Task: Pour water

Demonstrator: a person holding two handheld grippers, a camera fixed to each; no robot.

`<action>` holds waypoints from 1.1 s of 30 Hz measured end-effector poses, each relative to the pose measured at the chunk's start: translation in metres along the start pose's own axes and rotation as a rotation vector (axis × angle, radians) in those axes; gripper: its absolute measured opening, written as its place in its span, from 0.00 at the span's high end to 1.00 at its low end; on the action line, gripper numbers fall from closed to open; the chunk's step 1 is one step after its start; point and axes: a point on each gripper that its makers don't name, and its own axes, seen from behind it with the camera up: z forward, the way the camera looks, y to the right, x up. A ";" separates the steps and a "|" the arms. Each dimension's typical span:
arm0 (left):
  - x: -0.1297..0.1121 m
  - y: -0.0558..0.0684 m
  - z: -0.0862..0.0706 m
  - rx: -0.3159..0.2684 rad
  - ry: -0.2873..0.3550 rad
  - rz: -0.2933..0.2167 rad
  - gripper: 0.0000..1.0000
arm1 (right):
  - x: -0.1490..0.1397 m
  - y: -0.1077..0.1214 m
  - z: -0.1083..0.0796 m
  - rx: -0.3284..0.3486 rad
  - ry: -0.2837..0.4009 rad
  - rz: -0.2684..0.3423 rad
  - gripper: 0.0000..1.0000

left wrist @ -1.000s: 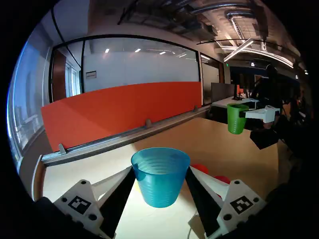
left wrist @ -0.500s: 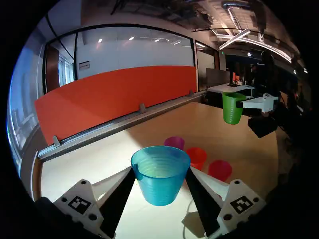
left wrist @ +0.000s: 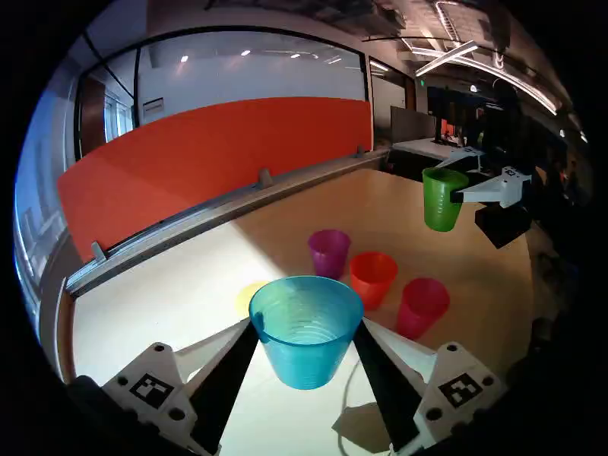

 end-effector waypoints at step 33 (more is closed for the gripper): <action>-0.079 0.003 0.049 -0.072 -0.203 0.021 0.15 | -0.064 0.011 0.029 0.020 -0.173 0.005 0.08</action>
